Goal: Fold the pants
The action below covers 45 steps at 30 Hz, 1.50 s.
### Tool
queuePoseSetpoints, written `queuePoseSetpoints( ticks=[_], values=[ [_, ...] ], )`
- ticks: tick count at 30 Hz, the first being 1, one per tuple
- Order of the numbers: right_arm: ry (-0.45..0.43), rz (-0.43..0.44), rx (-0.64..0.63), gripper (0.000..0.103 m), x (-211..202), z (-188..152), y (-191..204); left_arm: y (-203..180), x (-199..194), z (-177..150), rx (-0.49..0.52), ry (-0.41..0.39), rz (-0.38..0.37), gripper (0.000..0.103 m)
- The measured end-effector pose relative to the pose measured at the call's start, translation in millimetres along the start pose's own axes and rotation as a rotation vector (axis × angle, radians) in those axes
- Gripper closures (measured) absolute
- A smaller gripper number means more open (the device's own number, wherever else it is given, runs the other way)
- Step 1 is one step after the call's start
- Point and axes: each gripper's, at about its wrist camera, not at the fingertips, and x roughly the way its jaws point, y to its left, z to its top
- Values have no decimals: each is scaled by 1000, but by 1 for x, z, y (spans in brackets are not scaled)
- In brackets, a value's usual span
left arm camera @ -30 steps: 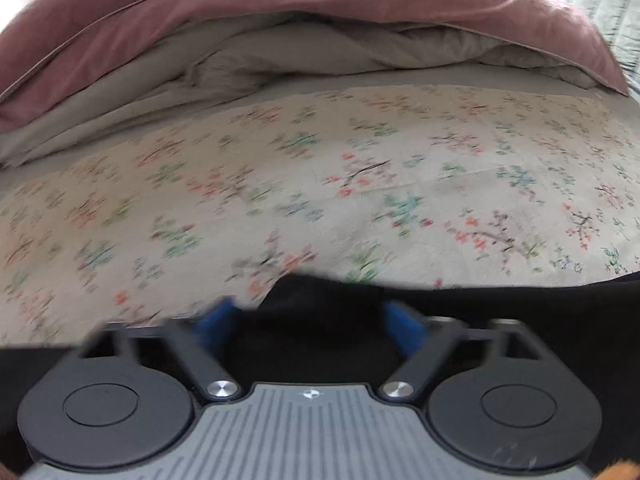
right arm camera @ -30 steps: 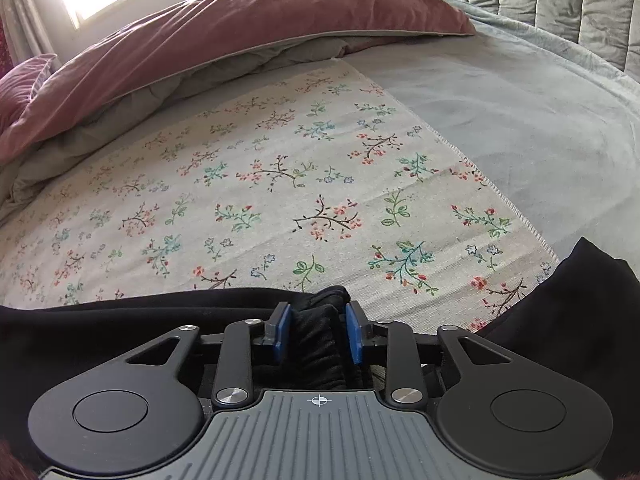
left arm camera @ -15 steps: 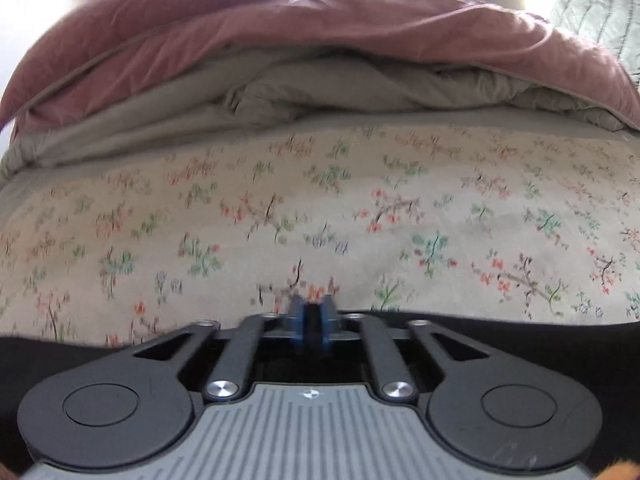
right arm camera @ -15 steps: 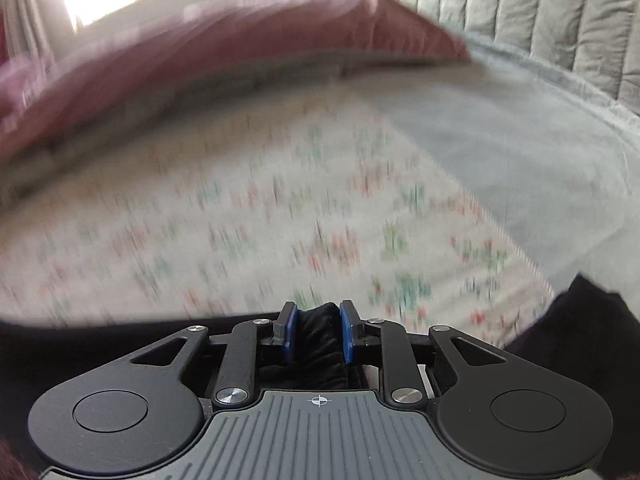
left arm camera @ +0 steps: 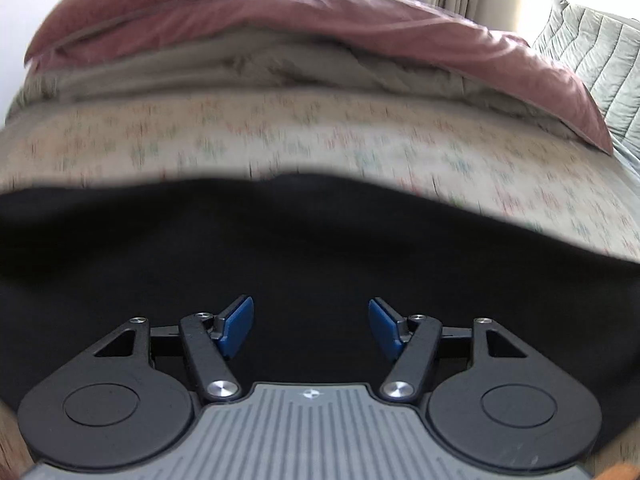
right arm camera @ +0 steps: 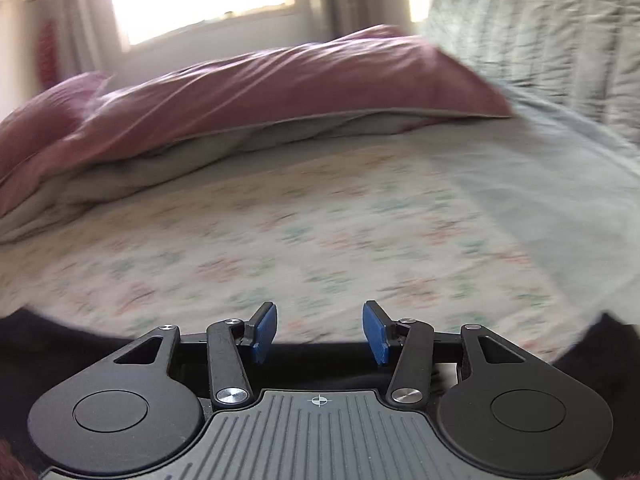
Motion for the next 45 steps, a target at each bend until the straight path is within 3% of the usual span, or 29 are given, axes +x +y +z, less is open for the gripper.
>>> queuePoseSetpoints(
  ticks=[5,8,22,26,28,31,33,35,38,40,43,45],
  values=[
    [127,118,-253,56,24,-41,90,-1,-7,-32,41,-44,9,20],
    [200,96,-347,56,35,-70,115,0,-12,-33,35,-12,7,20],
    [207,23,-253,54,-22,-110,89,-7,-34,-59,43,-7,52,18],
    [195,40,-140,53,-44,-113,71,-5,-42,-59,36,1,41,18],
    [192,71,-12,44,-55,-113,52,-5,-50,-59,22,9,23,18],
    [204,86,158,42,-66,-122,25,-16,-70,-64,42,8,-63,16],
    [225,58,190,42,-69,-130,20,-31,-86,-72,93,-12,-93,15],
    [237,47,164,42,-70,-133,25,-44,-98,-78,139,-26,-76,14],
    [204,46,180,38,-78,-135,27,-48,-113,-82,124,-27,-98,11],
    [182,45,288,20,-82,-141,10,-46,-122,-84,108,-38,-103,8],
    [164,36,462,20,-78,-143,-19,-44,-134,-86,132,-89,-76,2],
    [143,112,616,20,-75,-147,-40,-42,-137,-86,140,-106,-59,1]
  ],
)
